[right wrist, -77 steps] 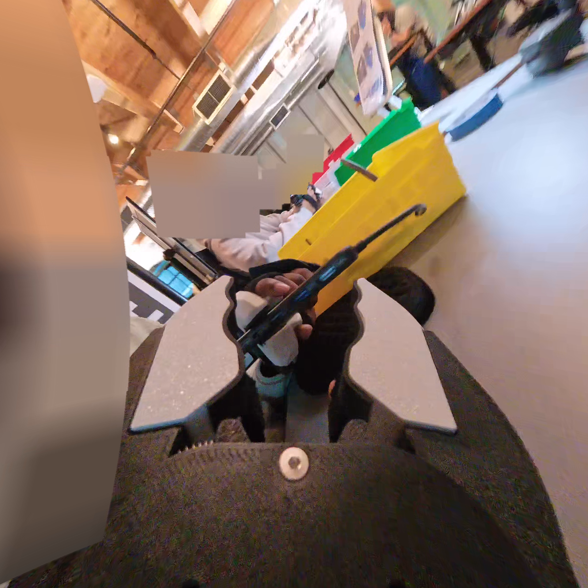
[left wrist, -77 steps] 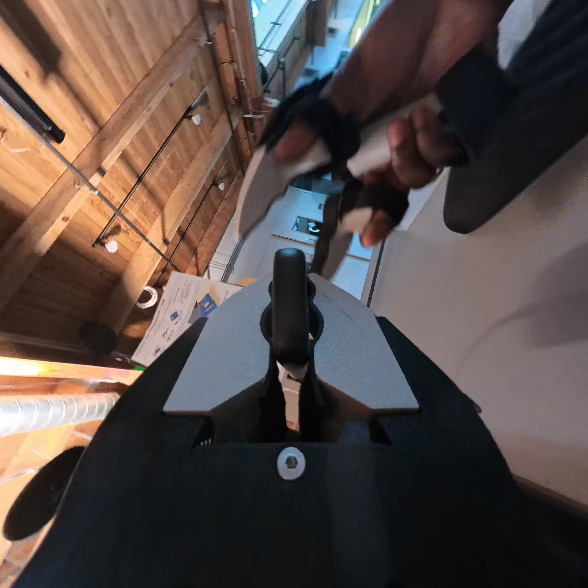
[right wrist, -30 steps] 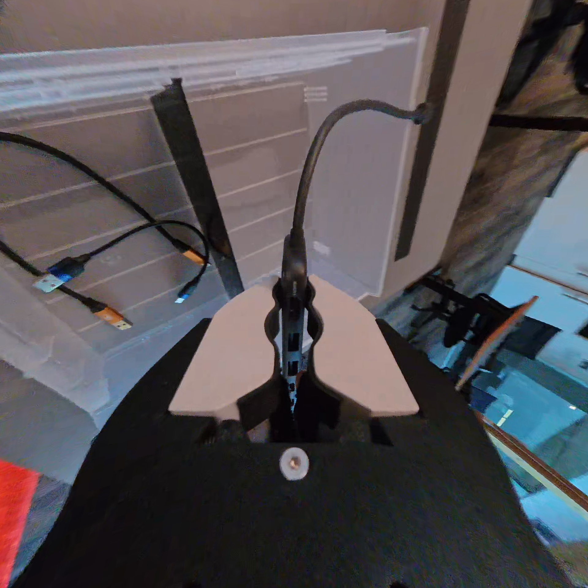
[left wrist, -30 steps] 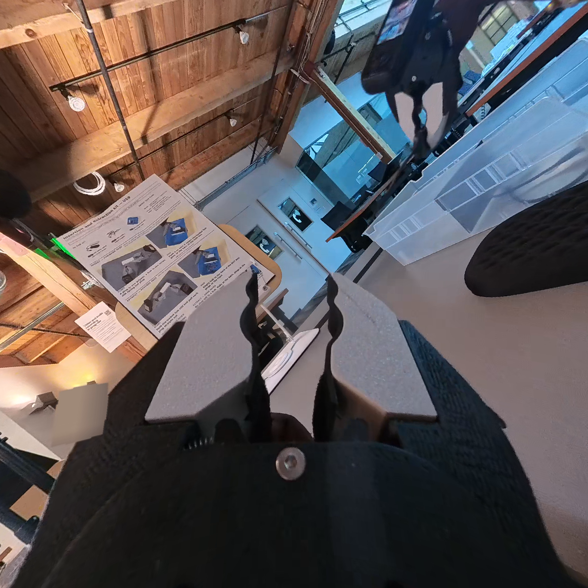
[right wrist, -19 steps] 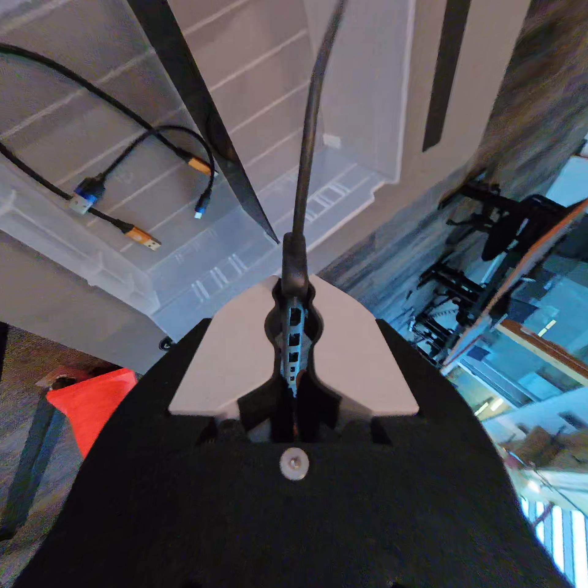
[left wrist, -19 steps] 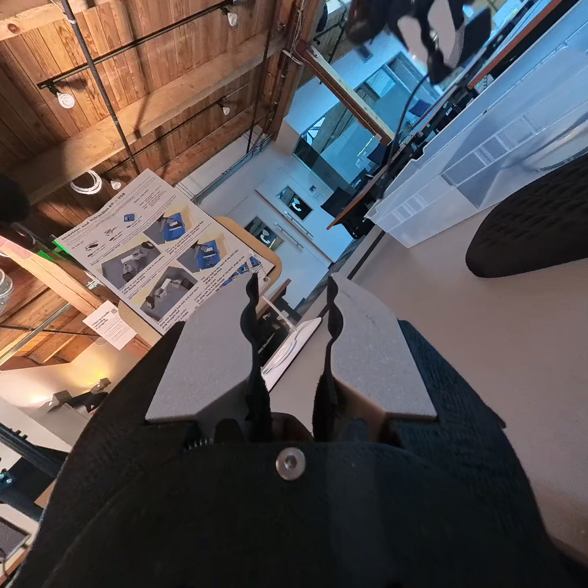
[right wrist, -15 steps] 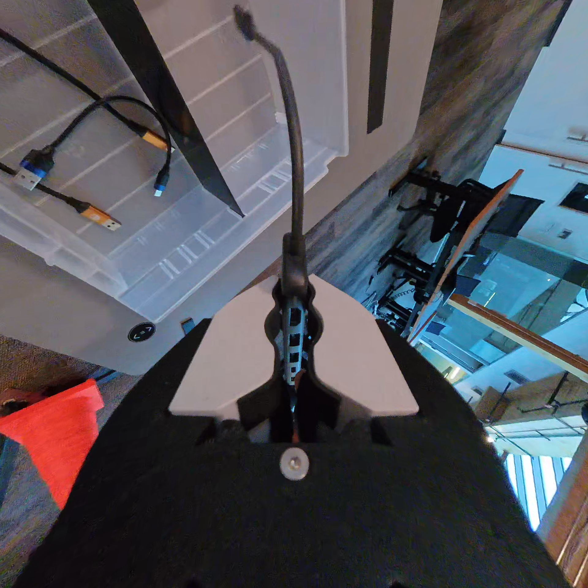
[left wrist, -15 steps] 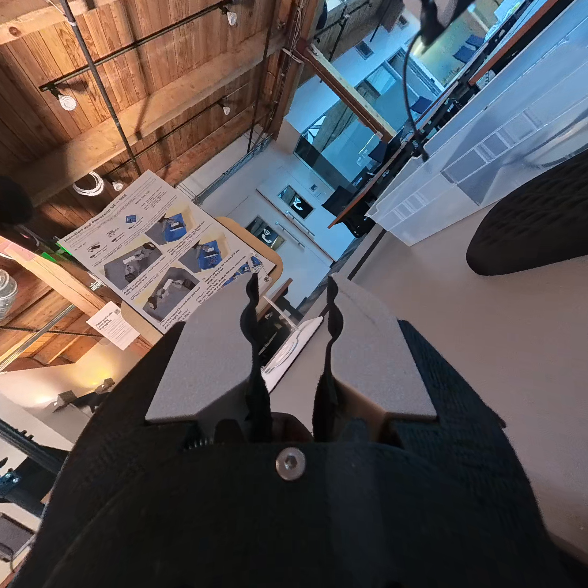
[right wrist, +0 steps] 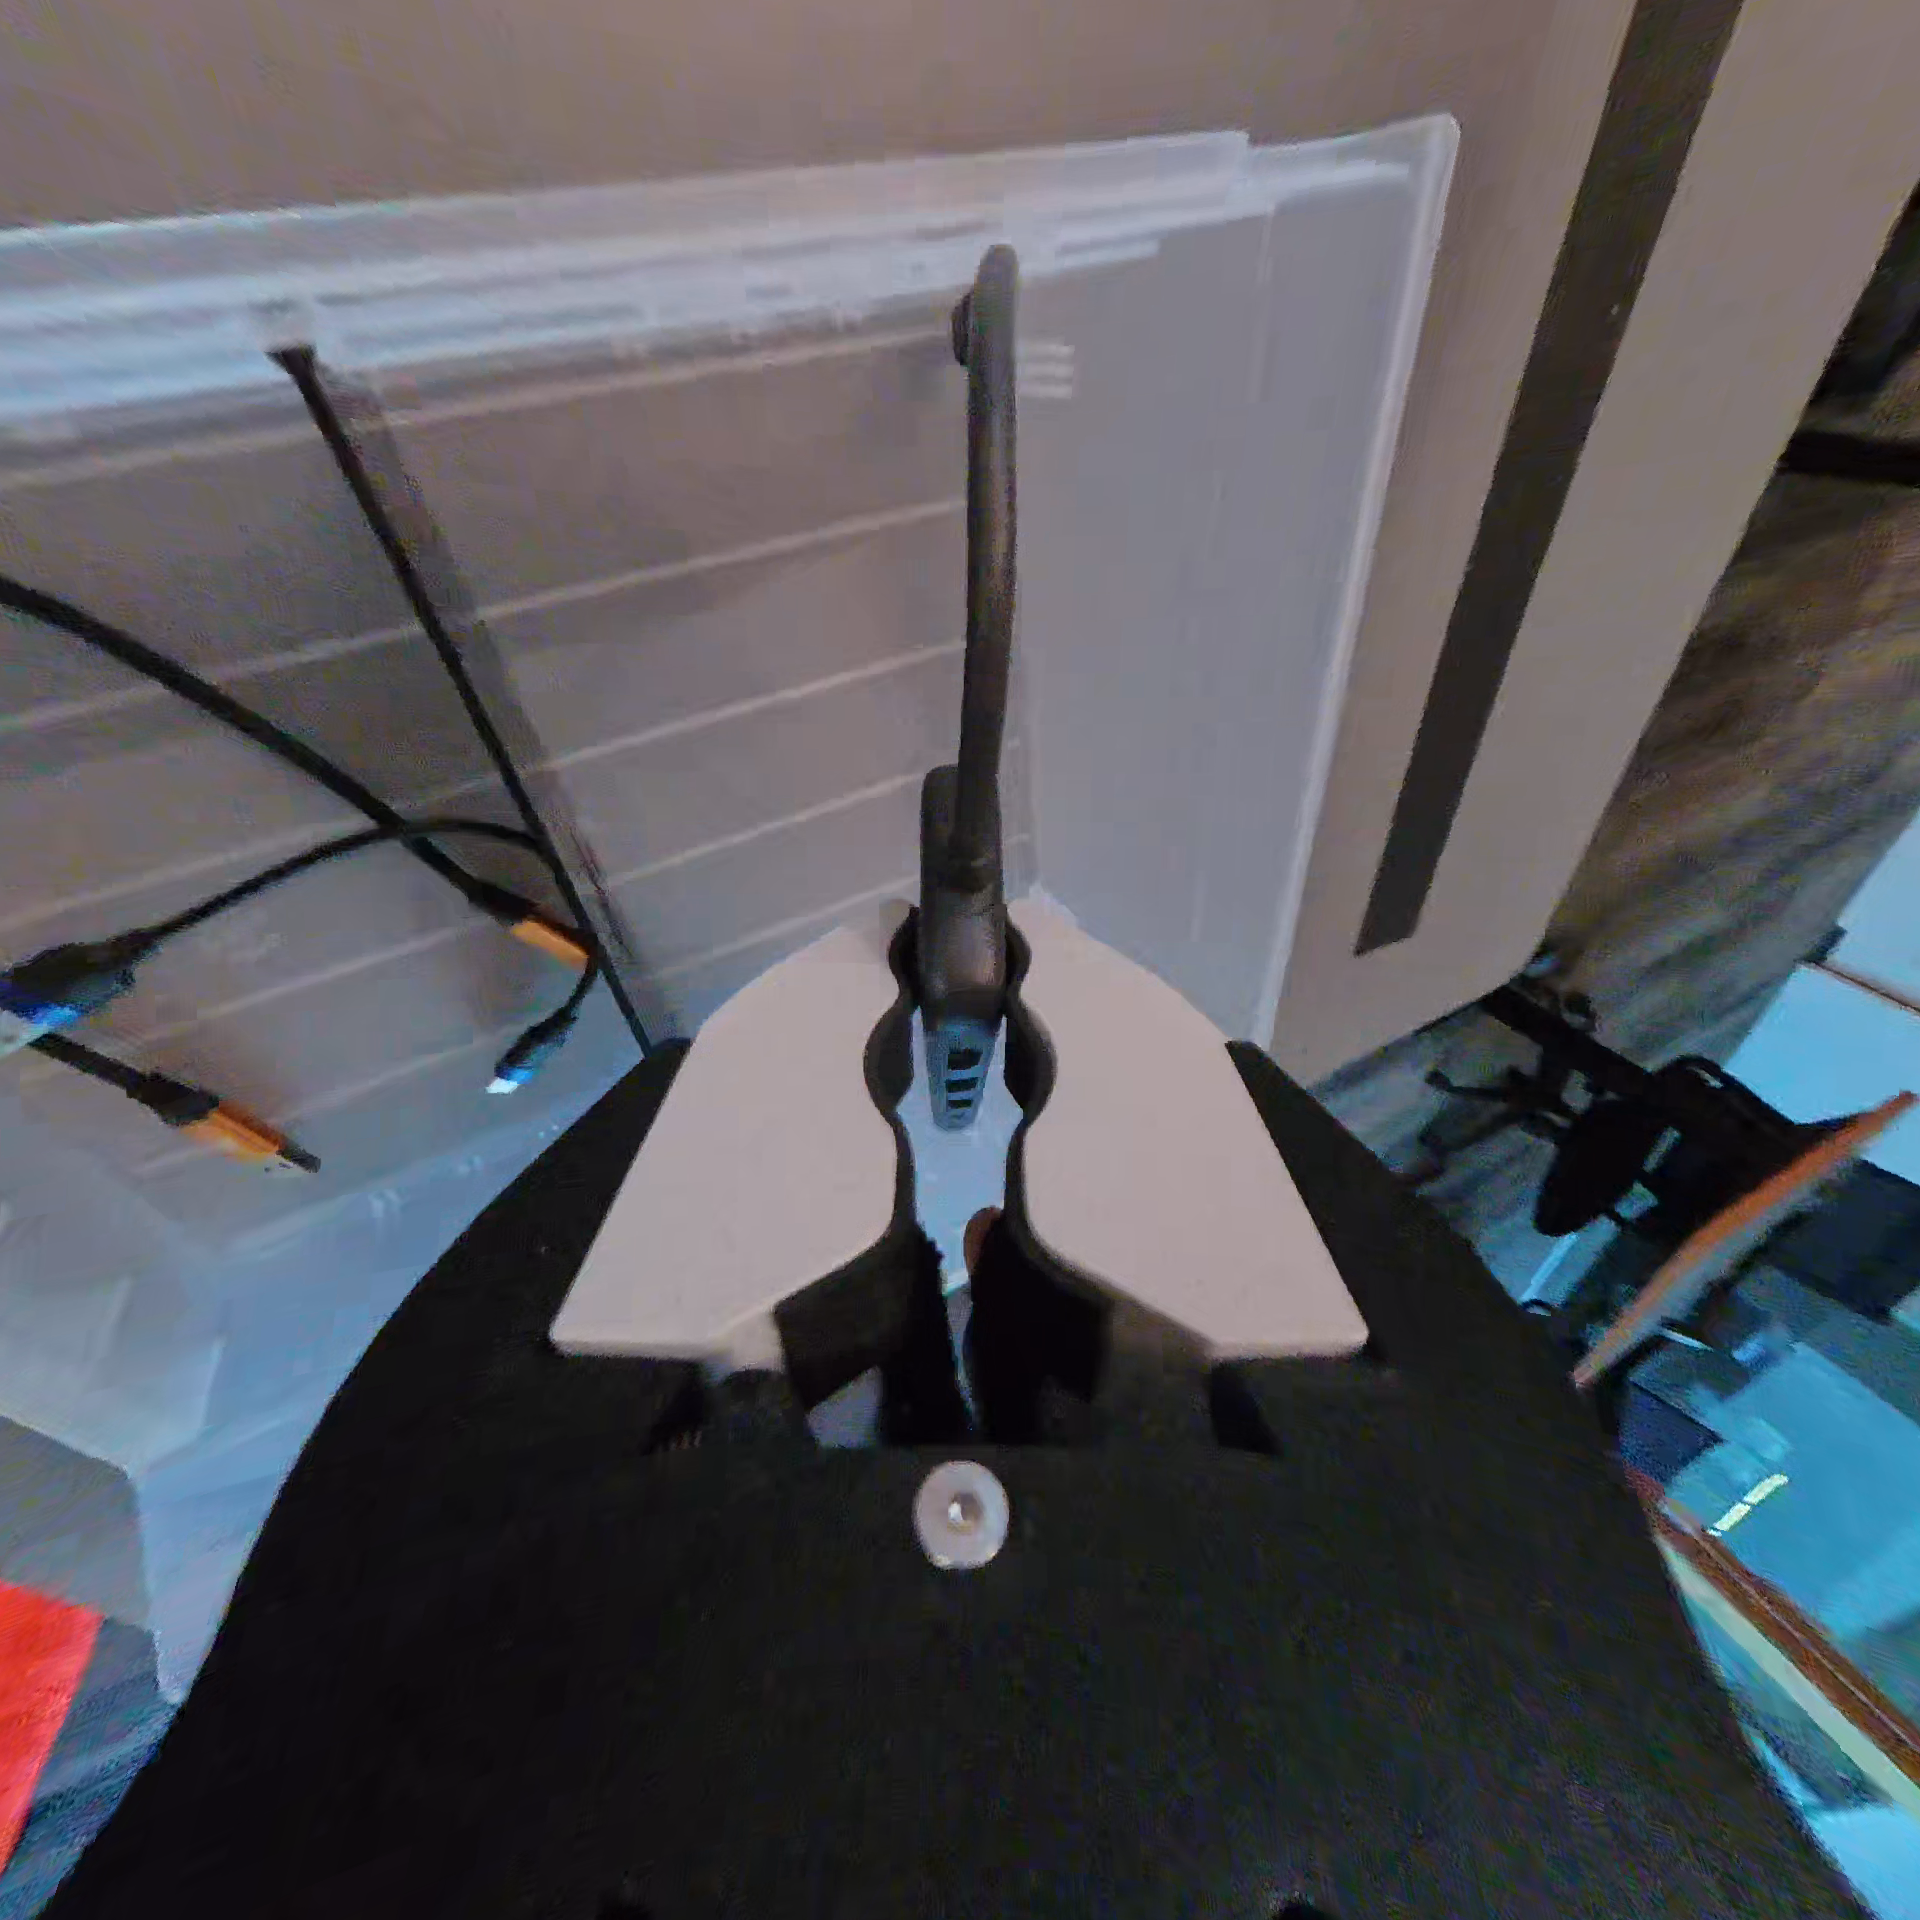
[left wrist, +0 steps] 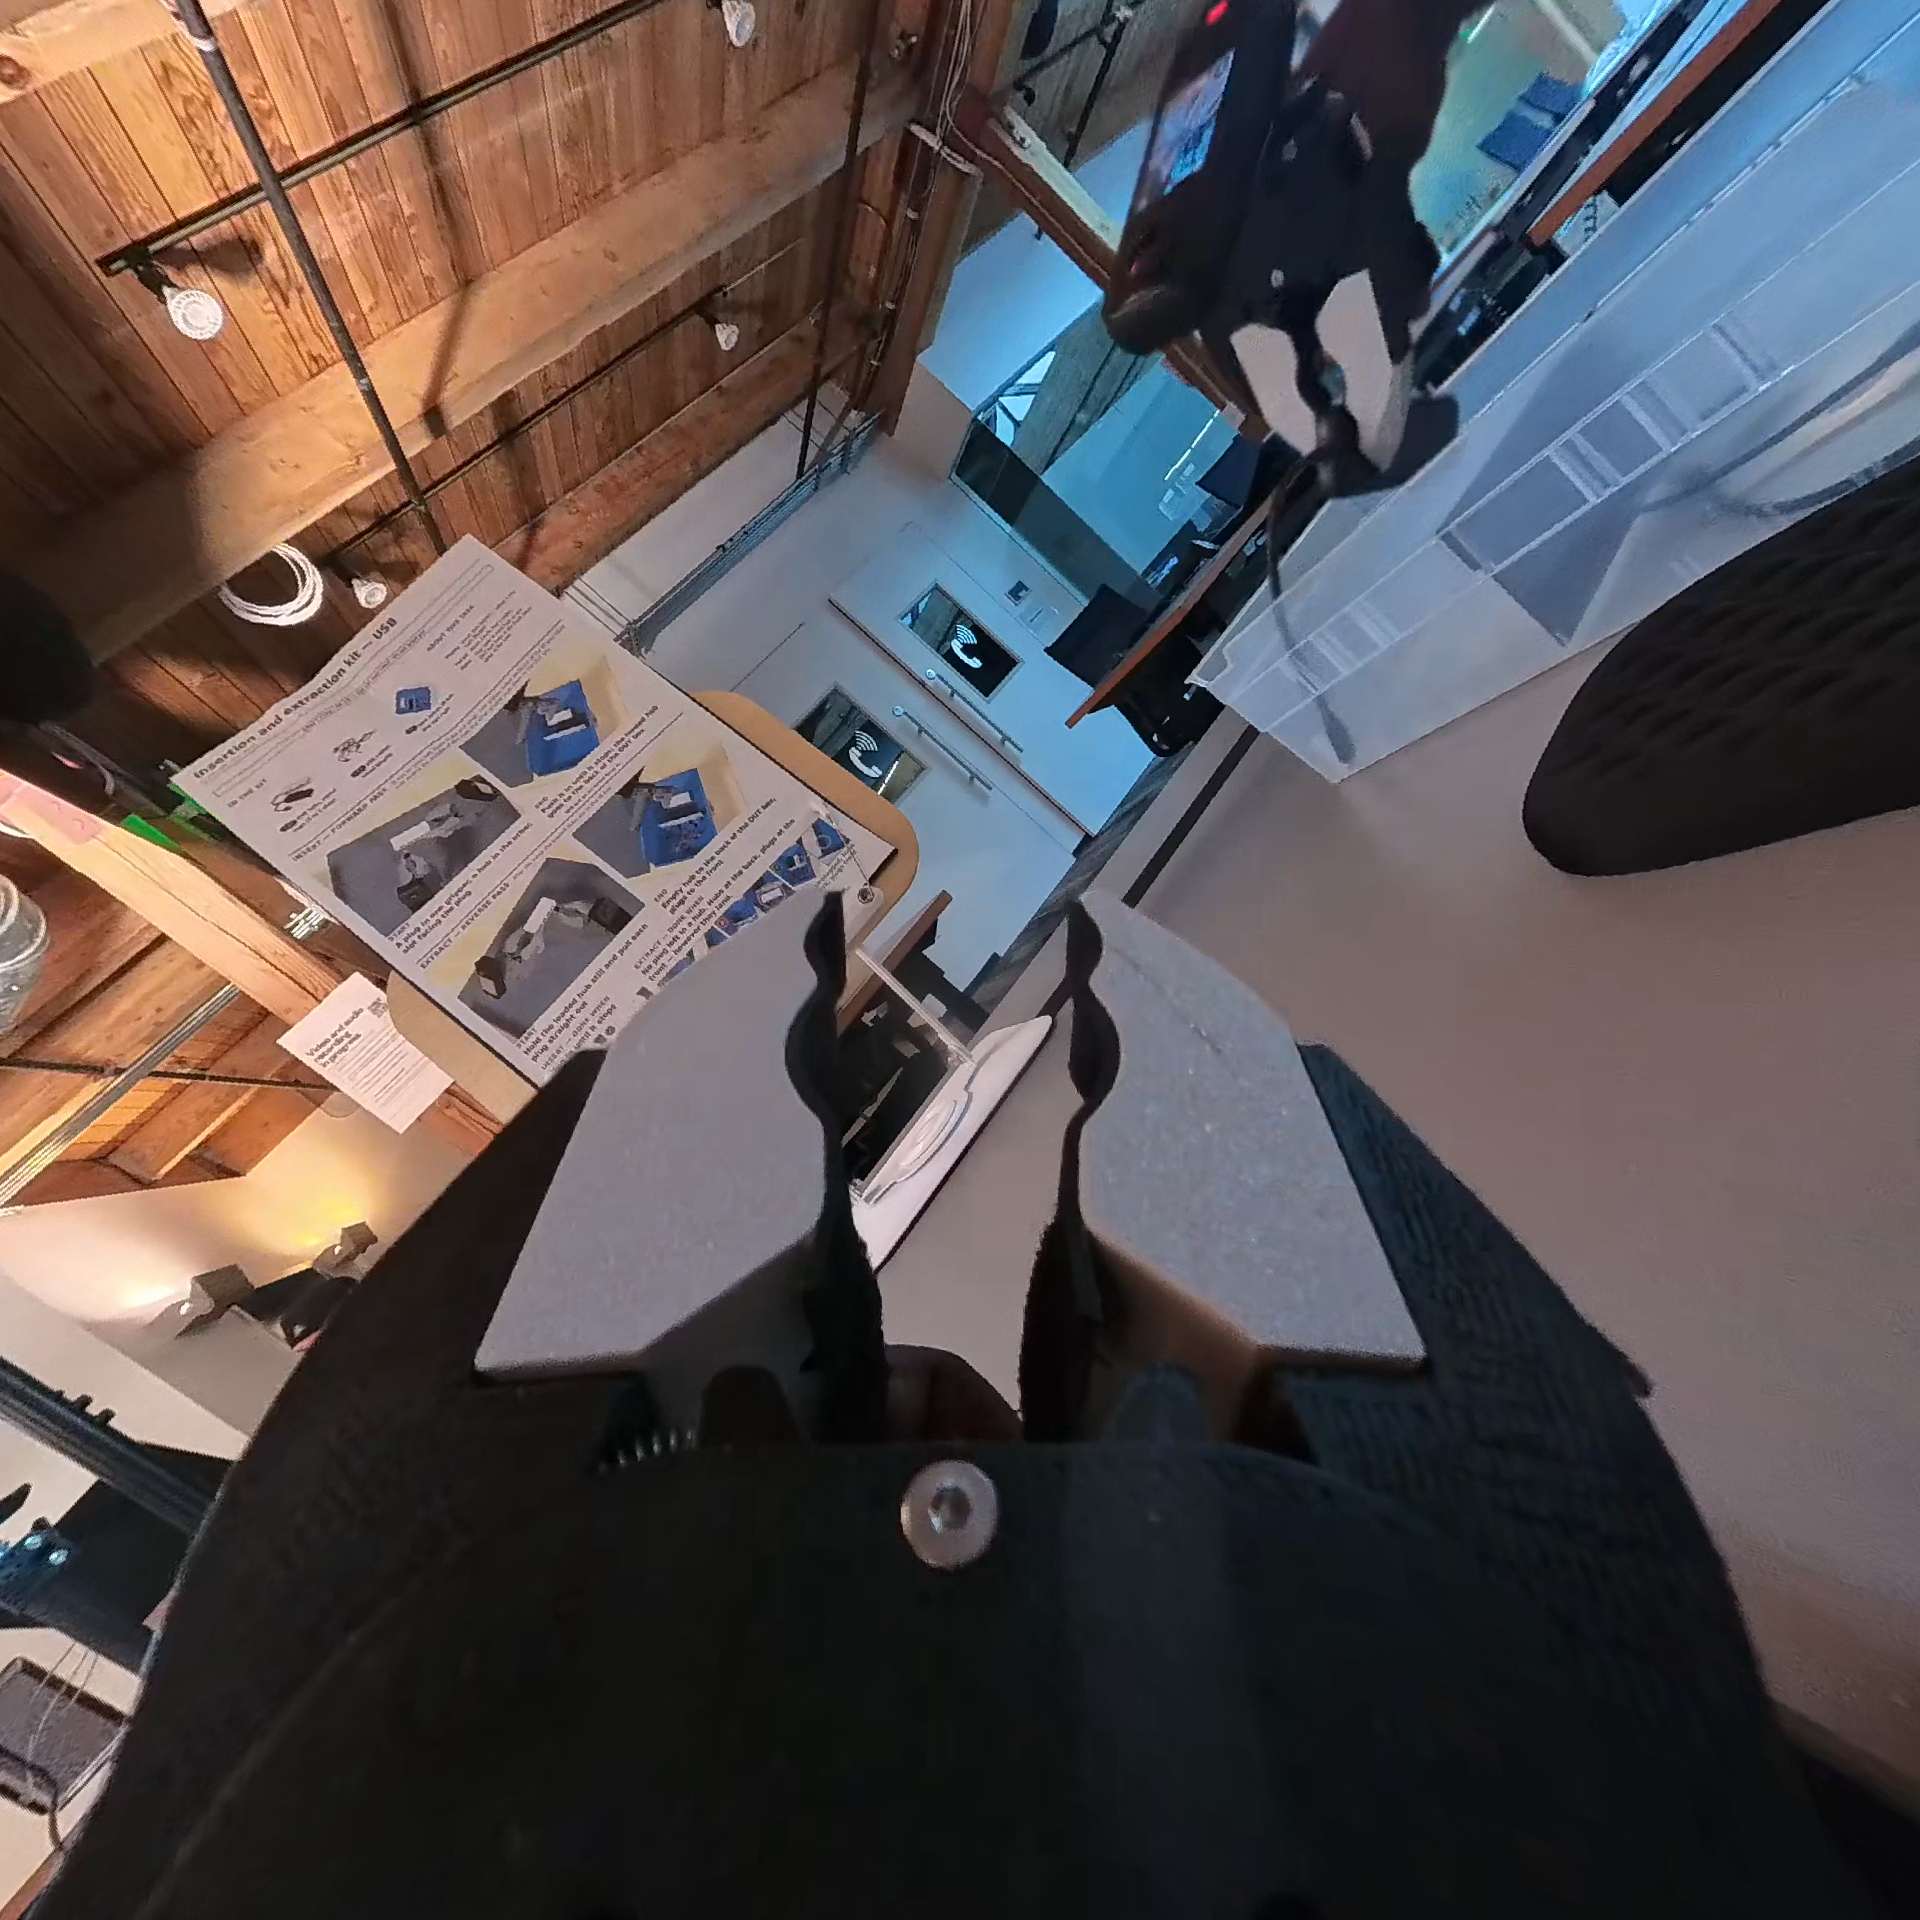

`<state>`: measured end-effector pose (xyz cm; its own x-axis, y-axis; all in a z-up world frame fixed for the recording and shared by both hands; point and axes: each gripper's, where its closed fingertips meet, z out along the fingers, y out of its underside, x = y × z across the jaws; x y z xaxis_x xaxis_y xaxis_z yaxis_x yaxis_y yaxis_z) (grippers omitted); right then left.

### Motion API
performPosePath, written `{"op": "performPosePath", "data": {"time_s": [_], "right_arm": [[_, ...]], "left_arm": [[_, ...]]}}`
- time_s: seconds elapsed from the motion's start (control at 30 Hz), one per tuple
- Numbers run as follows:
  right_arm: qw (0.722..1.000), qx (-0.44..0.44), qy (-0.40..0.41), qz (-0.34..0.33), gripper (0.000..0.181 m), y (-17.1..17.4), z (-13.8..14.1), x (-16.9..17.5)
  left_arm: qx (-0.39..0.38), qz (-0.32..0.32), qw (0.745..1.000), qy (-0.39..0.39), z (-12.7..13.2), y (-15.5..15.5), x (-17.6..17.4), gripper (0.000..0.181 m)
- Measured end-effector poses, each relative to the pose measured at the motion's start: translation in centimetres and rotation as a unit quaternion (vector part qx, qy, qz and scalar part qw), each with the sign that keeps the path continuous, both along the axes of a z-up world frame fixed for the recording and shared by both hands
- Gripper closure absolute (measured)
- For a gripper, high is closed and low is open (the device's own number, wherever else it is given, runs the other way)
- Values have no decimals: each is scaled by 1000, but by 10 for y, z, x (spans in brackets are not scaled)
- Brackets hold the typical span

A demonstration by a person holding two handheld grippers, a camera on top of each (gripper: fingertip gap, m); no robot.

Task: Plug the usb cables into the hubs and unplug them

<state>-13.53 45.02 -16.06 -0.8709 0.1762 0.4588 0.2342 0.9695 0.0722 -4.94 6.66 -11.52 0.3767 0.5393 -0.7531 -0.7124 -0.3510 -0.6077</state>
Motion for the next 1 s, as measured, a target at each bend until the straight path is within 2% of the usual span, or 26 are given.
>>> {"op": "performPosePath", "data": {"time_s": [0.07, 0.13, 0.23, 0.5, 0.57, 0.63, 0.7, 0.73, 0.87, 0.93, 0.97, 1.0], "right_arm": [[999, -6, -28, -32, 168, 6, -16, -1], [996, 7, -48, -69, 157, 18, -29, 2], [992, -24, -46, -113, 143, 21, -34, 7], [982, -123, 53, -132, 127, 0, 5, 23], [974, -154, 108, -129, 124, -13, 21, 25], [948, -222, 196, -115, 119, -38, 48, 25], [894, -337, 282, -87, 108, -78, 84, 34], [855, -404, 319, -68, 102, -100, 104, 43], [655, -643, 394, 50, 71, -182, 174, 106], [558, -702, 434, 81, 73, -200, 189, 130], [517, -713, 465, 85, 83, -202, 189, 135], [488, -713, 496, 86, 92, -204, 182, 137]], "left_arm": [[-1, -1, 1000, -1, 0, 0, 0, 140], [-2, 0, 1000, 0, -1, 0, 0, 140], [-3, -1, 1000, 1, -1, 0, 0, 140], [-5, 0, 1000, 3, -2, 0, 0, 140], [-6, 1, 1000, 4, -2, 0, 0, 140], [-6, 3, 1000, 4, -2, 0, 0, 141], [-4, 2, 1000, 3, -2, 0, -1, 141], [-3, 2, 1000, 1, -2, 0, -1, 141], [3, -4, 1000, -5, -2, 0, 0, 141], [5, -5, 1000, -6, -2, 0, 0, 141], [5, -4, 1000, -7, -2, 0, 0, 141], [5, -5, 1000, -7, -2, 0, 0, 141]]}}
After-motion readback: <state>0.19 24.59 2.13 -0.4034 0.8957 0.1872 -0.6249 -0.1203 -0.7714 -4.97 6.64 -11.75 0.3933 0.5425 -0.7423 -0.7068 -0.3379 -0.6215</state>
